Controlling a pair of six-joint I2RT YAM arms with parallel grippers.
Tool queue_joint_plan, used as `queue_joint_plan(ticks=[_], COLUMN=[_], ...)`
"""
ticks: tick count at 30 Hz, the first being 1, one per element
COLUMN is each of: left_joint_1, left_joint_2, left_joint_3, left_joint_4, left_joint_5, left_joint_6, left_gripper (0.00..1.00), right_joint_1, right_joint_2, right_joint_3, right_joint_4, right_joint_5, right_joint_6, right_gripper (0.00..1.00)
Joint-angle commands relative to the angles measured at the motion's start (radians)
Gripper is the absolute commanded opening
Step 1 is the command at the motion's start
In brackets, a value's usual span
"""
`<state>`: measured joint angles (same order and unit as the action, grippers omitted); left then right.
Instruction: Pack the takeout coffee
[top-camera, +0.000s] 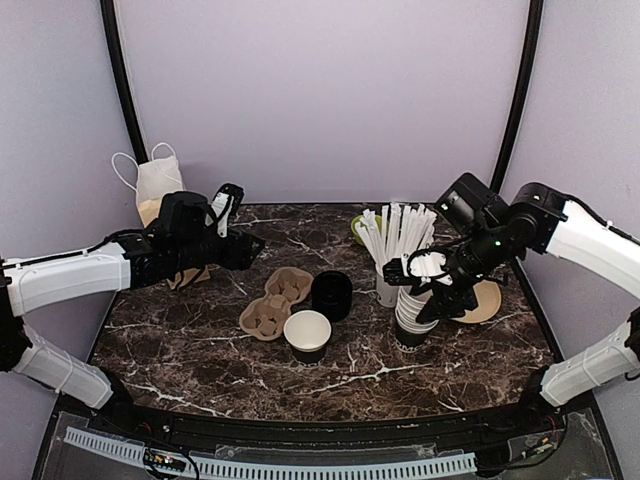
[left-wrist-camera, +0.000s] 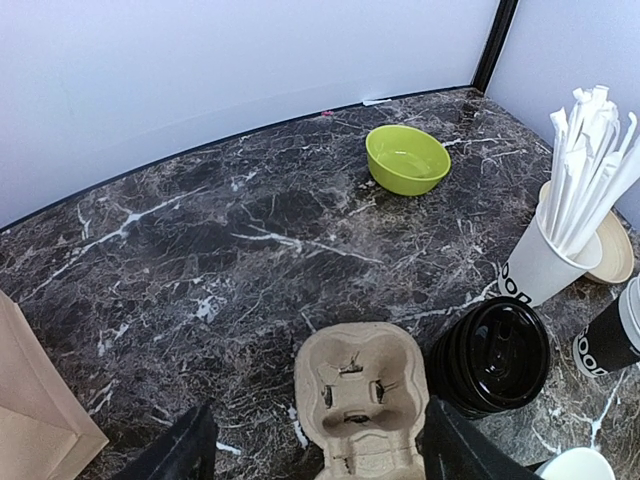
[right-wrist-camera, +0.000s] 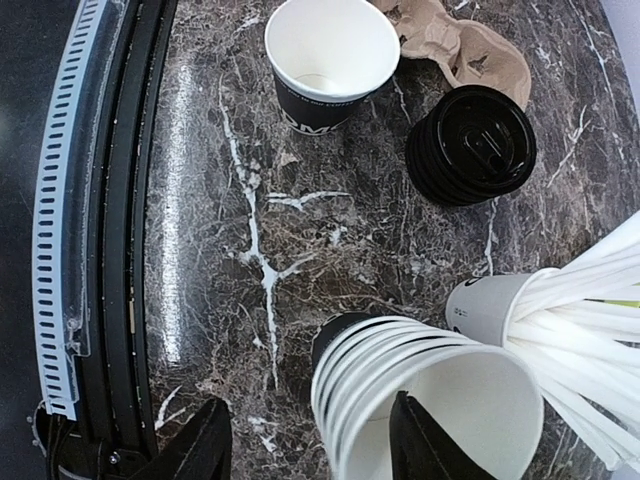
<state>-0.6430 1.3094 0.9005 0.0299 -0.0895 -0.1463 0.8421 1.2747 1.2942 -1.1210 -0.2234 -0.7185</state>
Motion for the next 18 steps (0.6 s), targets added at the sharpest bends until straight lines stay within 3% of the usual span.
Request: queue_joint_plan(ticks=[1,10,18], left_joint_1=[0.008,0.006,0.007], left_joint_2=[-0.035,-0.033,-0.017], left_joint_3=[-0.011,-0.027,-0.028], left_joint_4=[0.027,0.049,0.065], left_joint_5=[0.008,0.011,0.023], left_joint_6=[0.002,0.005,0.006], left_gripper=[0.73,0.73,0.73], right_joint_1=[-0.009,-0.012,-0.028], right_joint_2=[-0.001,0.023,0.018], right_joint_3=[-0.018,-0.038,-0.061], right_joint_4=[0.029,0.025,-0.001], right_joint_5=[0.043,0.093,0.104], right_joint_6=[0.027,0.045,0.045], right_gripper=[0.51,0.39,0.15])
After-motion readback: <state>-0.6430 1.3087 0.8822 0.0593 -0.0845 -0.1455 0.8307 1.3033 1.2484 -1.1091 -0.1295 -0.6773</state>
